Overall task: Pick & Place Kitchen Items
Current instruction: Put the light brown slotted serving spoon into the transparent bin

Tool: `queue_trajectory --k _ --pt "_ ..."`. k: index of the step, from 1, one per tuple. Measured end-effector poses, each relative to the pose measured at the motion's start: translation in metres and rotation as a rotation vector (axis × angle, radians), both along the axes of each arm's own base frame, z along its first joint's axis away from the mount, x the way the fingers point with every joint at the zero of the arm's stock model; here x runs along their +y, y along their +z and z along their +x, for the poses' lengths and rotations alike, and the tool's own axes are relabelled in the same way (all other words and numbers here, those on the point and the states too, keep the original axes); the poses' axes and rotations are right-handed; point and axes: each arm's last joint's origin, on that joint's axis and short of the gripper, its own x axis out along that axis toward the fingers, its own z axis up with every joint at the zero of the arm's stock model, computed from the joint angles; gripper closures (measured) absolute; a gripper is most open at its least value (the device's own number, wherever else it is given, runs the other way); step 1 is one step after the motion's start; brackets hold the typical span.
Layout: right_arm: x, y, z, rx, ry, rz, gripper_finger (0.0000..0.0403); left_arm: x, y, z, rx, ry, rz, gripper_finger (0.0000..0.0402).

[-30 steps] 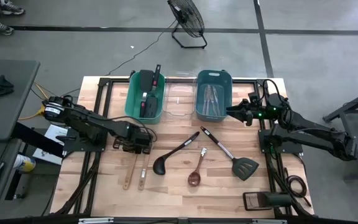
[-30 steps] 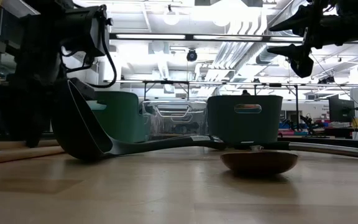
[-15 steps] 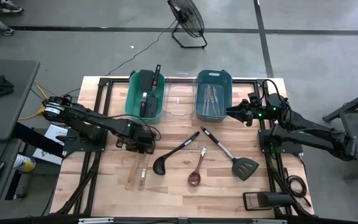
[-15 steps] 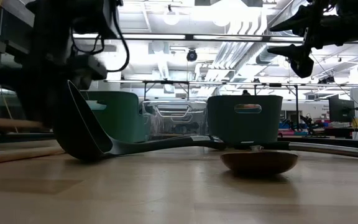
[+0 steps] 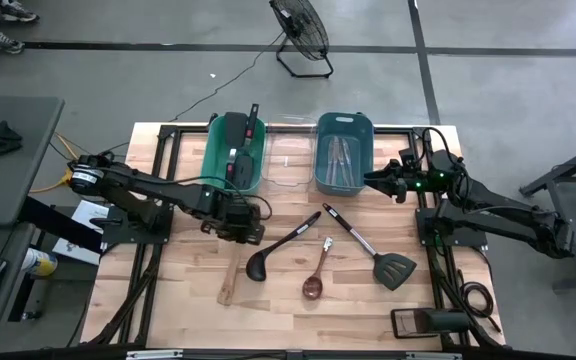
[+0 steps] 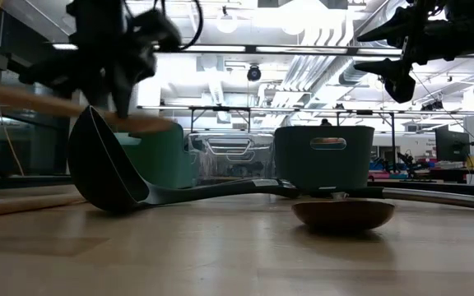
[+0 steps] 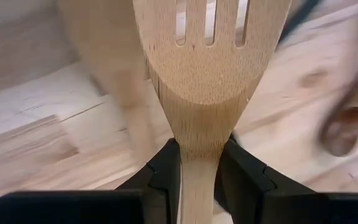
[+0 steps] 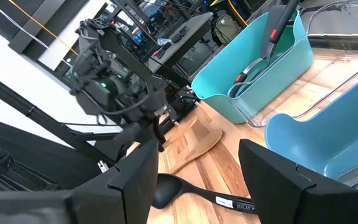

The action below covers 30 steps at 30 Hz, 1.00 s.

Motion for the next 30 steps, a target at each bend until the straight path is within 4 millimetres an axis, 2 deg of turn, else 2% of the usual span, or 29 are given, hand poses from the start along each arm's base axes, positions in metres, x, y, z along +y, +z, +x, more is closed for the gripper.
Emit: queue_trajectory --k 10,16,24,30 --pt "0.000 0.000 0.000 0.000 -0.002 0.000 0.0188 0.002 0.037 0.017 -0.187 0.016 0.122 0.0316" --pt "0.000 0.000 0.000 0.001 -0.003 0.000 0.0188 0.006 0.046 0.024 -0.288 0.061 0.267 0.0316" --pt "0.000 0.000 0.000 0.001 -0.003 0.000 0.0188 0.026 0.059 0.039 -0.452 0.094 0.455 0.0316" --pt "0.000 0.000 0.000 0.001 -0.004 -0.001 0.0188 0.051 0.071 0.049 -0.570 0.124 0.577 0.0316"
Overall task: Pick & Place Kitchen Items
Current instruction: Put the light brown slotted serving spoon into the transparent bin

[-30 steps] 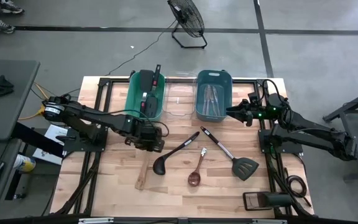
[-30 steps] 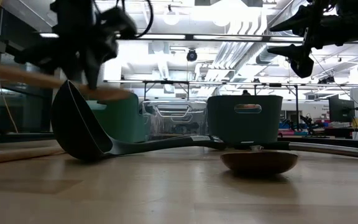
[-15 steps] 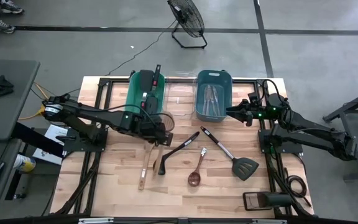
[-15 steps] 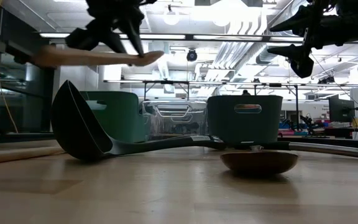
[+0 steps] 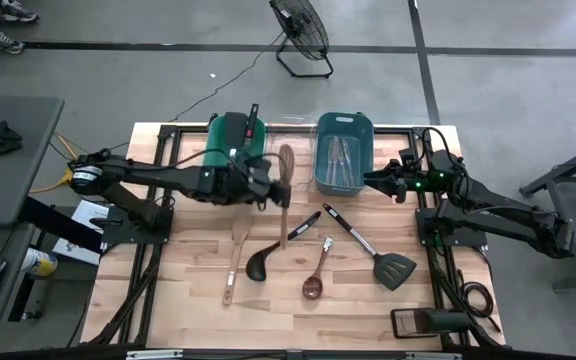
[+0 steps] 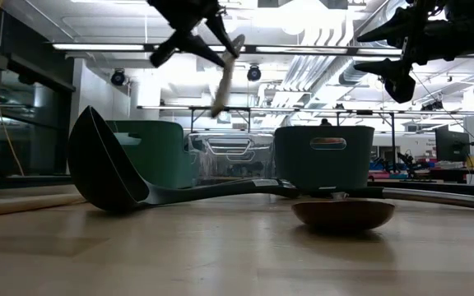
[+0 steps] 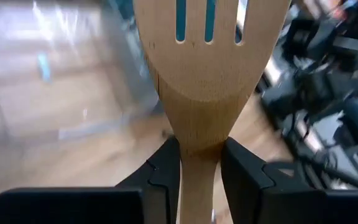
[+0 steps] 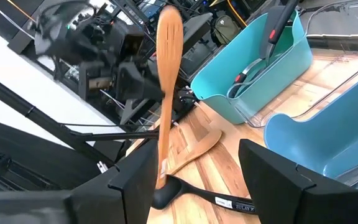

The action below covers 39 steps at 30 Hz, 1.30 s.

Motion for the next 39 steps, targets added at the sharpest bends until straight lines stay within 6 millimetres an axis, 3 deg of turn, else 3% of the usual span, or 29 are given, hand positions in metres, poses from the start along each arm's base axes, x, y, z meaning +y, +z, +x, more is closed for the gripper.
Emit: queue_trajectory --k 15,26,34,39 --pt "-0.001 0.000 0.000 0.001 -0.039 0.001 0.0188 0.067 0.022 0.004 -0.148 0.060 0.218 0.0316" --pt "-0.003 0.000 0.000 0.003 -0.094 0.001 0.0188 0.108 0.027 -0.006 -0.130 0.143 0.309 0.0316" --pt "-0.004 -0.001 0.000 0.010 -0.138 0.000 0.0188 0.138 0.011 -0.001 -0.107 0.207 0.316 0.0316" --pt "-0.005 -0.002 0.001 0.023 -0.139 0.006 0.0188 0.151 -0.010 0.009 -0.055 0.216 0.299 0.0316"
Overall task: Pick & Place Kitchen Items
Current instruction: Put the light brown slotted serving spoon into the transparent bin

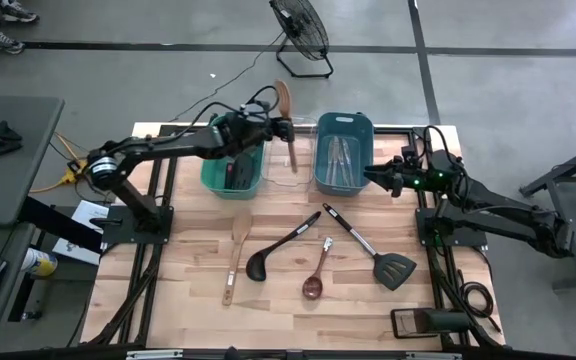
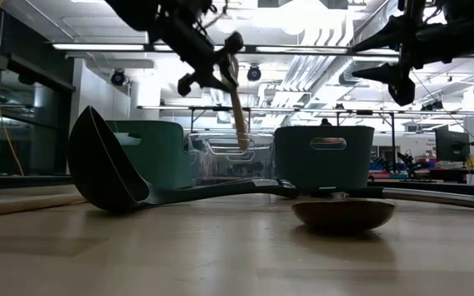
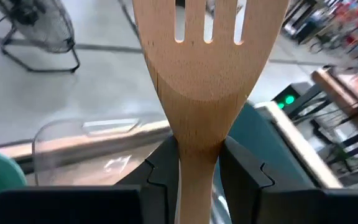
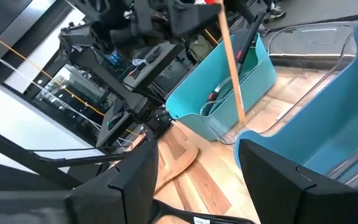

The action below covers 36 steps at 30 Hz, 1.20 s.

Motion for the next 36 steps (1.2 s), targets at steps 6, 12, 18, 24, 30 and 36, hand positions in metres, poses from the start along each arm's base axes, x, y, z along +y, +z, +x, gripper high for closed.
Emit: queue_trajectory --k 6,12,18,24,30,36 --pt "-0.001 -0.003 0.001 0.024 -0.019 0.011 0.0188 0.011 -0.022 0.009 0.052 0.017 -0.015 0.0316" --pt "-0.002 -0.004 0.001 0.040 -0.043 0.016 0.0188 0.014 -0.034 0.018 -0.008 0.038 -0.072 0.0316" --pt "-0.002 -0.005 0.001 0.048 -0.053 0.019 0.0188 0.017 -0.047 0.024 -0.060 0.068 -0.160 0.0316" --pt "-0.002 -0.005 0.001 0.050 -0.053 0.020 0.0188 0.015 -0.055 0.021 -0.040 0.110 -0.245 0.0316" --pt "-0.003 -0.005 0.001 0.052 -0.077 0.017 0.0188 0.015 -0.058 0.020 -0.061 0.145 -0.311 0.0316" --pt "-0.003 -0.005 0.000 0.053 -0.085 0.014 0.0188 0.013 -0.063 0.017 -0.022 0.165 -0.345 0.0316"
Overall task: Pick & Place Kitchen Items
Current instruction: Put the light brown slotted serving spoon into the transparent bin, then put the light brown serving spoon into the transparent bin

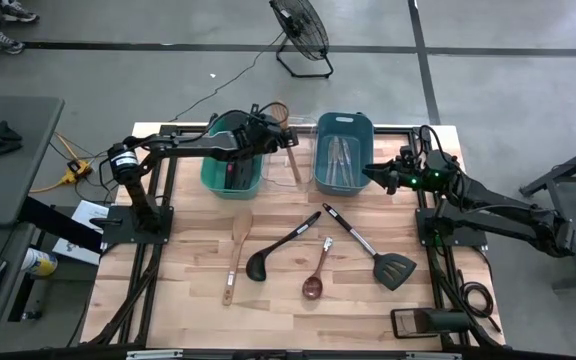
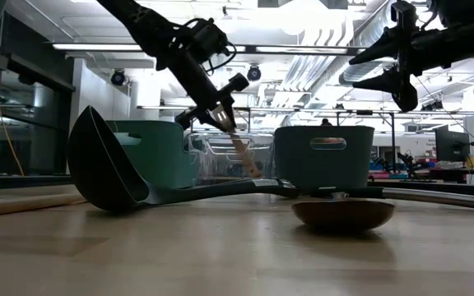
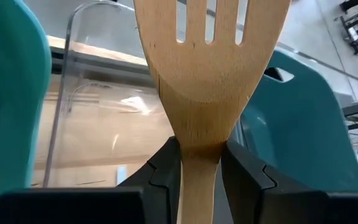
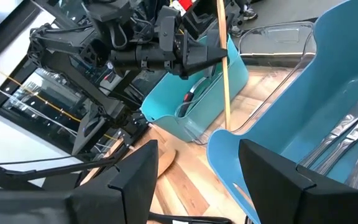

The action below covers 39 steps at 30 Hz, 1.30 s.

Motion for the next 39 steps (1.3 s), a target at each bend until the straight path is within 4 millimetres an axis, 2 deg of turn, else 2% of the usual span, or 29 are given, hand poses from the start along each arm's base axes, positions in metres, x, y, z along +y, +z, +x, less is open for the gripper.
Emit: queue_trajectory --k 7,21,30,39 --pt "0.000 0.000 0.000 0.002 0.002 -0.004 0.0188 0.000 -0.001 0.000 0.010 0.001 -0.005 0.0316" --pt "0.000 0.000 0.000 0.003 0.006 -0.004 0.0188 0.004 -0.032 0.009 0.060 0.001 -0.070 0.0316" --pt "0.000 0.000 0.000 0.002 0.004 -0.005 0.0188 0.003 -0.035 0.009 0.074 -0.009 -0.082 0.0241" --pt "0.000 0.000 0.000 0.000 0.008 -0.006 0.0188 0.003 -0.029 0.010 0.044 -0.025 -0.072 0.0233"
